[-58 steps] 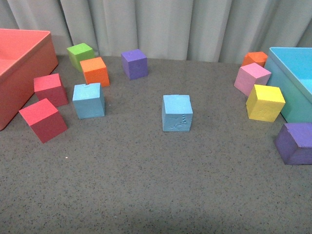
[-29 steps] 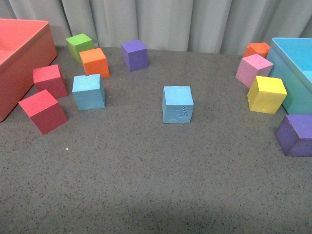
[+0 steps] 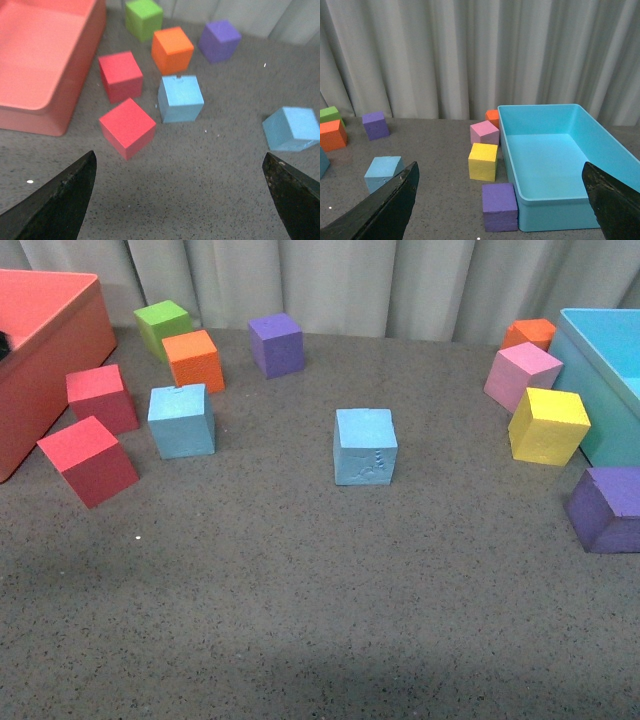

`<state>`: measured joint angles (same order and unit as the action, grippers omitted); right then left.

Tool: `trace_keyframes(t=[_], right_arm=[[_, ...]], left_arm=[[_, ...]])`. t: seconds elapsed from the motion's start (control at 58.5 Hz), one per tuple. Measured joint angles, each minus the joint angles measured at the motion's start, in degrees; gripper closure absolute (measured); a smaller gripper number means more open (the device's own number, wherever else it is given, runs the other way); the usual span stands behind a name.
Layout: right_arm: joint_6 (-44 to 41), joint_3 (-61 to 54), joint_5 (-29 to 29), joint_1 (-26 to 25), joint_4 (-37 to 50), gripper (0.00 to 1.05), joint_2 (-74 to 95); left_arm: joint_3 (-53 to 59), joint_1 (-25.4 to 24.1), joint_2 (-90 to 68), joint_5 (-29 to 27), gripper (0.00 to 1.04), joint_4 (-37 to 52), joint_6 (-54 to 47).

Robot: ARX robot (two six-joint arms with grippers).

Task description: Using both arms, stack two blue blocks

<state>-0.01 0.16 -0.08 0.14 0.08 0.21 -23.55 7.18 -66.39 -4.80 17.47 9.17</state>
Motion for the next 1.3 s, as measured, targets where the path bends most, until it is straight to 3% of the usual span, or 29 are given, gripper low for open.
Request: trace_keyframes(t=[0.171,0.41,0.65,1.299], right_arm=[[0.0,0.0,0.0,0.0,0.0,0.1,0.0],[0.0,0.0,0.0,0.0,0.0,0.1,0.0],[0.0,0.0,0.0,0.0,0.0,0.1,0.0],[0.0,0.0,0.0,0.0,0.0,0.1,0.0]], left_arm=[[-19.4,1.8,-25.4,-1.8,0.07,-8.5,4.6],[-42.7,4.7,-43.3,-4.4,0.07,-20.1,6.5],[-51.4,4.5,-51.0,-4.5,0.07,-27.4,7.6],[-66.3,2.3,-67.1,-3.8,0.07,-34.6,7.7]])
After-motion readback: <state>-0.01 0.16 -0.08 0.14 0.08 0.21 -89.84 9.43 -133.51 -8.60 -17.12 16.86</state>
